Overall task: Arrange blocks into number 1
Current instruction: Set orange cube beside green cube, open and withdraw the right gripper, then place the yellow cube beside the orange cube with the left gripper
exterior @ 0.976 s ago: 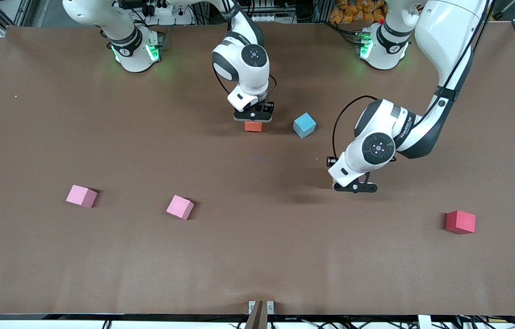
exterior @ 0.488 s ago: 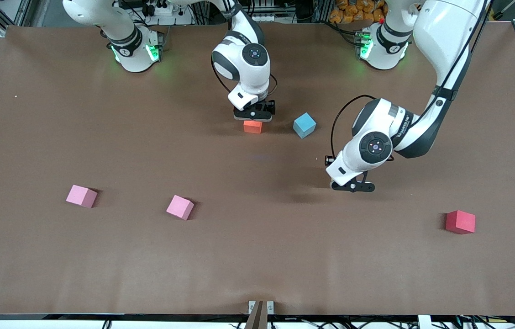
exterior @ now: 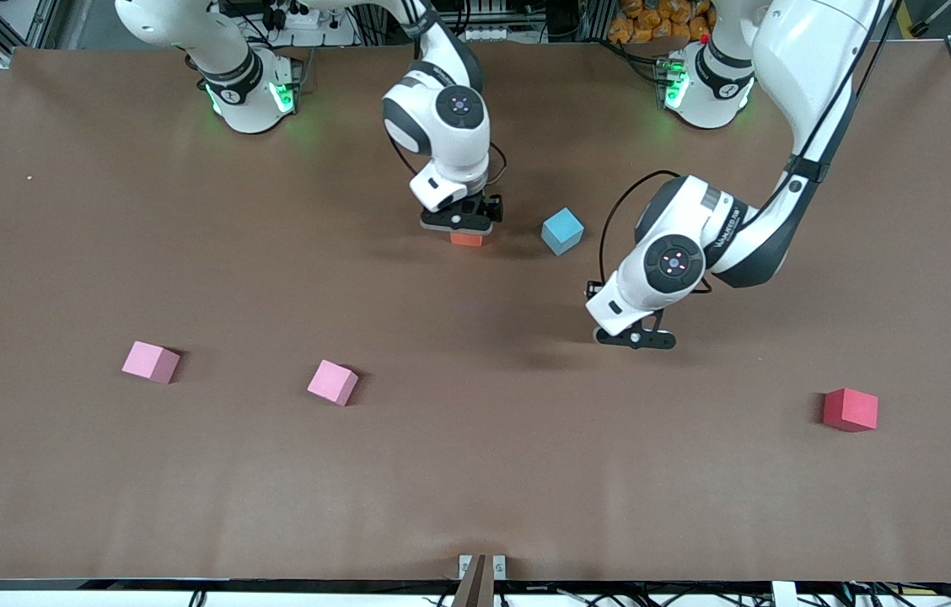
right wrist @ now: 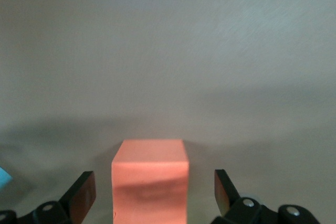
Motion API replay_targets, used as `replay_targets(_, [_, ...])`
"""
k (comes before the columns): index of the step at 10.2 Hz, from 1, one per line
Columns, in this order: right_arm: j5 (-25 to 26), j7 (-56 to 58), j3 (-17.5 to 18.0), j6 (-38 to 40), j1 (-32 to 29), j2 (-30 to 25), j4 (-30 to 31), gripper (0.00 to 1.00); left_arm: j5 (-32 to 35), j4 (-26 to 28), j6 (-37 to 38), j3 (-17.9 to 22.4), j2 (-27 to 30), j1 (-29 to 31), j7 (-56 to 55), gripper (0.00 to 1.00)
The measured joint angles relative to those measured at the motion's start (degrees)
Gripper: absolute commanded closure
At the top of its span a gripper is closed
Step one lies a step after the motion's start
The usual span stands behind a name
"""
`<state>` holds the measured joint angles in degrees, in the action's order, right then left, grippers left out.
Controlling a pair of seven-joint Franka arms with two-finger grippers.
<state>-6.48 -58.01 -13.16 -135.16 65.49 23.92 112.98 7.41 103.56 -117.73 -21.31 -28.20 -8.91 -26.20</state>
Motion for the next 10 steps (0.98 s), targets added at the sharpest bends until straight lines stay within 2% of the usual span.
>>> replay_targets(2, [0.01, 1.52, -0.2, 4.2, -3.95, -4.51, -0.01, 0.0, 0.0, -0.03, 0.0, -0.05, 0.0, -0.88, -0.03, 0.49])
replay_targets(4, [0.06, 5.27, -0.34, 4.83, -9.66, -6.2, 0.0, 0.0, -0.74, -0.05, 0.0, -0.2, -0.07, -2.75, -1.14, 0.49])
replay_targets(7, [0.07, 18.53, -0.5, 5.05, -22.38, -6.23, -0.74, 0.0, -4.16, -2.29, -0.13, -0.33, -1.19, -8.79, -1.82, 0.47])
replay_targets(10, [0.07, 35.23, -0.63, 11.92, -35.46, -6.34, -3.29, 0.0, -4.16, -6.38, -0.14, -0.31, -5.35, -14.11, -0.8, 0.47])
